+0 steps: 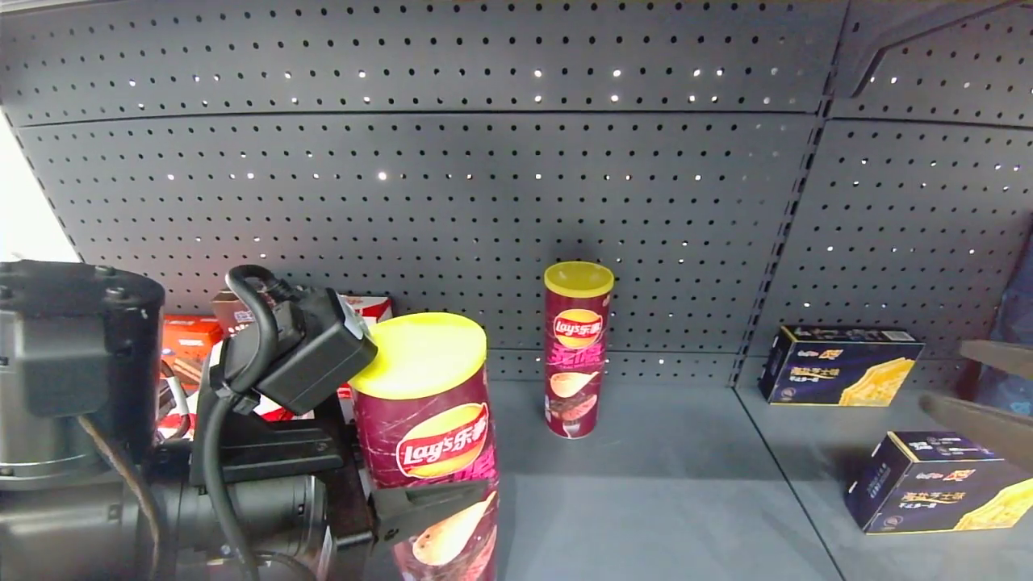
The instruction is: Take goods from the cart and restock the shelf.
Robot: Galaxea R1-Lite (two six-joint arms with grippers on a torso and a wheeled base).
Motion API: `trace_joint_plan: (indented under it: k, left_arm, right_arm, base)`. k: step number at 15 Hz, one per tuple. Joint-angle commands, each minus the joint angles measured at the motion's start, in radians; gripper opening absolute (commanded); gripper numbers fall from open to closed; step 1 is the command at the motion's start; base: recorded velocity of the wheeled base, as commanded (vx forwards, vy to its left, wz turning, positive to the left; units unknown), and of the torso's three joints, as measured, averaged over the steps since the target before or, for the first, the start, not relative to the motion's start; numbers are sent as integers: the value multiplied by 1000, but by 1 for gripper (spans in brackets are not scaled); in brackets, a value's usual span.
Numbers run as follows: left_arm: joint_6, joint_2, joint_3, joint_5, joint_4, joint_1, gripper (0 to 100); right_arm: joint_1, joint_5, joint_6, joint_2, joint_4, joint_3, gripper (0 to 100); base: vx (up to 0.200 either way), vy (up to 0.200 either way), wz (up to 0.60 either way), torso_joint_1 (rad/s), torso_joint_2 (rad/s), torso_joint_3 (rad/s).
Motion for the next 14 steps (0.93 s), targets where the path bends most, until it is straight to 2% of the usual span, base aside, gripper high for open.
trace_joint_plan:
  k: [1,4,8,11,13,14]
  left_arm:
    - [-2,0,-6,-8,1,3,0]
    - [-2,-10,-3,-17,1,19,0]
    - [-2,-8,-20,-37,-4,19,0]
    - [1,-8,-56,-48,-4,16,0]
    - [1,-5,-60,-57,-4,19,0]
    - [1,-5,-59,-57,-4,19,0]
  right_arm:
    - [59,44,-7,220,-28,-80,100]
    - [104,52,-49,415,-97,-200,100]
    - [99,107,-98,602,-235,-258,100]
    - [95,204,-139,708,-289,-307,100]
    - [89,311,-139,759,-338,-325,100]
    - [89,316,-139,772,-356,-327,100]
  base:
    - [0,0,0,0,0,0]
    - [0,0,0,0,0,0]
    - [0,0,0,0,0,0]
    - [0,0,0,0,0,0]
    - [0,0,0,0,0,0]
    - [0,0,0,0,0,0]
